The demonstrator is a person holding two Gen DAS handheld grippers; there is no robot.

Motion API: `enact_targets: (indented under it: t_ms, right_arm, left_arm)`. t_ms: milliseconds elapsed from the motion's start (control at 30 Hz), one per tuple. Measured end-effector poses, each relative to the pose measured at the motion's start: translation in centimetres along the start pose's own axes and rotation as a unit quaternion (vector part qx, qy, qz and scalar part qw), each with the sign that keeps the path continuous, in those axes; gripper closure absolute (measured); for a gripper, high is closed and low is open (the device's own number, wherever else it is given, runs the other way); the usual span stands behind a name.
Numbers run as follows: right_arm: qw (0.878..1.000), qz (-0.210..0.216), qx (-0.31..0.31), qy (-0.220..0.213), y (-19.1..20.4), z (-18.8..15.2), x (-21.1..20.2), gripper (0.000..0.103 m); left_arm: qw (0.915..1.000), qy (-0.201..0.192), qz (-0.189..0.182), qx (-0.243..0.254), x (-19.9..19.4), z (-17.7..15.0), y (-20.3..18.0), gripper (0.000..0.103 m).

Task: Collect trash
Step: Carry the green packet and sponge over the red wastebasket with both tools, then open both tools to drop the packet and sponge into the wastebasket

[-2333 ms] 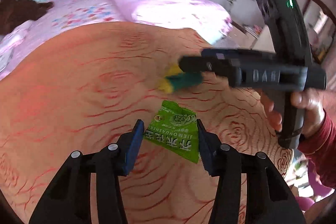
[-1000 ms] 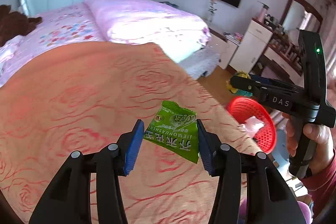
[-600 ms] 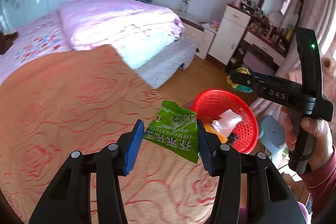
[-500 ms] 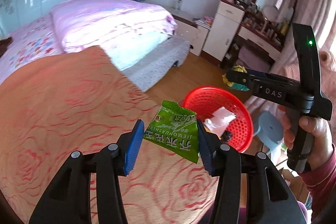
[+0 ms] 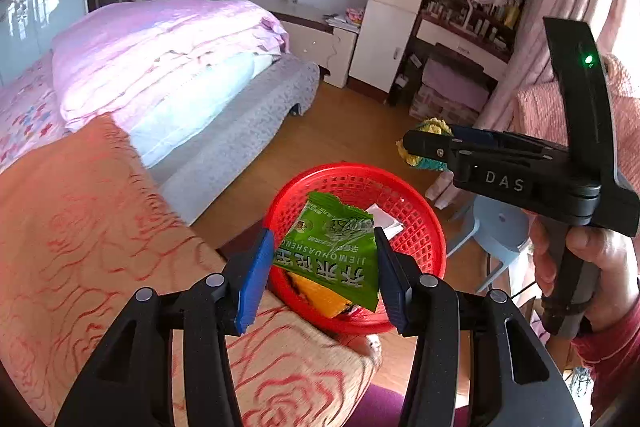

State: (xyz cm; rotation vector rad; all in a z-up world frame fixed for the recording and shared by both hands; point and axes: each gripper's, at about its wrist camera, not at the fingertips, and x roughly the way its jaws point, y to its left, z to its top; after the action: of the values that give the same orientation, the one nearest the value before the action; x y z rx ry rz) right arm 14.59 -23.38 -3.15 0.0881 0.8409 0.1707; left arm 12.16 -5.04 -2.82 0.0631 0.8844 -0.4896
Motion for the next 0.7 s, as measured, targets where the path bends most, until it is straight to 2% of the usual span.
enact_targets:
  t_ms: [467, 633, 700]
  right_arm:
    - [0.999, 0.006, 0.024, 0.030, -1.9, -0.8, 2.2, 0.051]
    - [0.999, 0.013, 0.030, 0.036, -2.1, -1.1, 2.6, 0.045]
    - [0.999, 0.014, 0.032, 0.034, -2.1, -1.1, 2.5, 0.038]
  left_arm:
    - [0.9983, 0.049, 0.005, 0.031, 5.3, -0.9, -3.0, 0.054]
    - [0.9981, 0.056, 0.008, 0.027, 5.7, -1.3, -3.1, 0.044]
    - [0.9981, 0.055, 0.009, 0.025, 5.7, -1.2, -3.3, 0.039]
